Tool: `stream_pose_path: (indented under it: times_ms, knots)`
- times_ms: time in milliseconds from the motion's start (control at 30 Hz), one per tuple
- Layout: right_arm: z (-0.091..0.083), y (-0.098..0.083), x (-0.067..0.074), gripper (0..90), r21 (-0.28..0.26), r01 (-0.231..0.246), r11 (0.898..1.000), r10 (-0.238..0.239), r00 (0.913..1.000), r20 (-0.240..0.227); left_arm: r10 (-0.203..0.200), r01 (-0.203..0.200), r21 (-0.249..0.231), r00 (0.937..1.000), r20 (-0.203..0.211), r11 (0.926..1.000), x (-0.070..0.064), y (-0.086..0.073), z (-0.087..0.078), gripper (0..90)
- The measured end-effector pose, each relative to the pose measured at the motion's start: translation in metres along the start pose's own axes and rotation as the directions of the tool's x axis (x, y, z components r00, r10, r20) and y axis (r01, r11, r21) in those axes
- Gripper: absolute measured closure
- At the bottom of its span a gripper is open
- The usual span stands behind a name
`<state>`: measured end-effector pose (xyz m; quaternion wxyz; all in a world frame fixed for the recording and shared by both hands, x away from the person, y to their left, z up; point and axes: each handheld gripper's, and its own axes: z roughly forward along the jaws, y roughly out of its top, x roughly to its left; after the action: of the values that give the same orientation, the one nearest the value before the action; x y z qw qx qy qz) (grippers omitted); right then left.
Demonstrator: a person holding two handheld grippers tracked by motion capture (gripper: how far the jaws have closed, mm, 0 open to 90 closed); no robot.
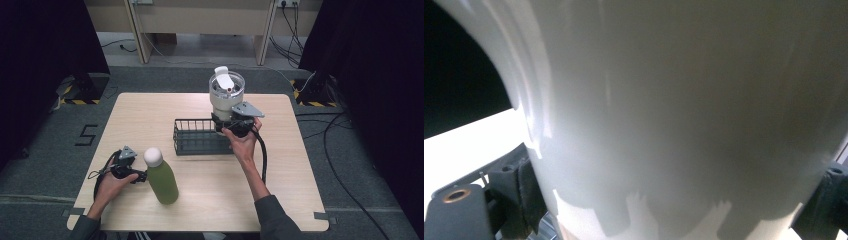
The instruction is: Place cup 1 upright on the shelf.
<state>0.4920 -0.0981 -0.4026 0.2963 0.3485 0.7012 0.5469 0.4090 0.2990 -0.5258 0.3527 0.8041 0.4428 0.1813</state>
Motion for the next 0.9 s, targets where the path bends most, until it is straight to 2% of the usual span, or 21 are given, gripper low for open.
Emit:
stream_pose_path:
  times_ms: [200, 900]
  knots:
    - [0.002, -0.005, -0.001, 10.8, 0.004, -0.015, 1.000, 0.015, 0.9999, 0.005, 0.000, 0.000, 0.000, 1.0000, 0.000, 1.0000, 0.000, 0.000, 0.000, 0.0]
    - [0.010, -0.023, -0.001, 10.8, 0.016, -0.022, 1.000, 0.022, 0.9997, 0.004, 0.000, 0.000, 0.000, 1.0000, 0.000, 1.0000, 0.000, 0.000, 0.000, 0.0]
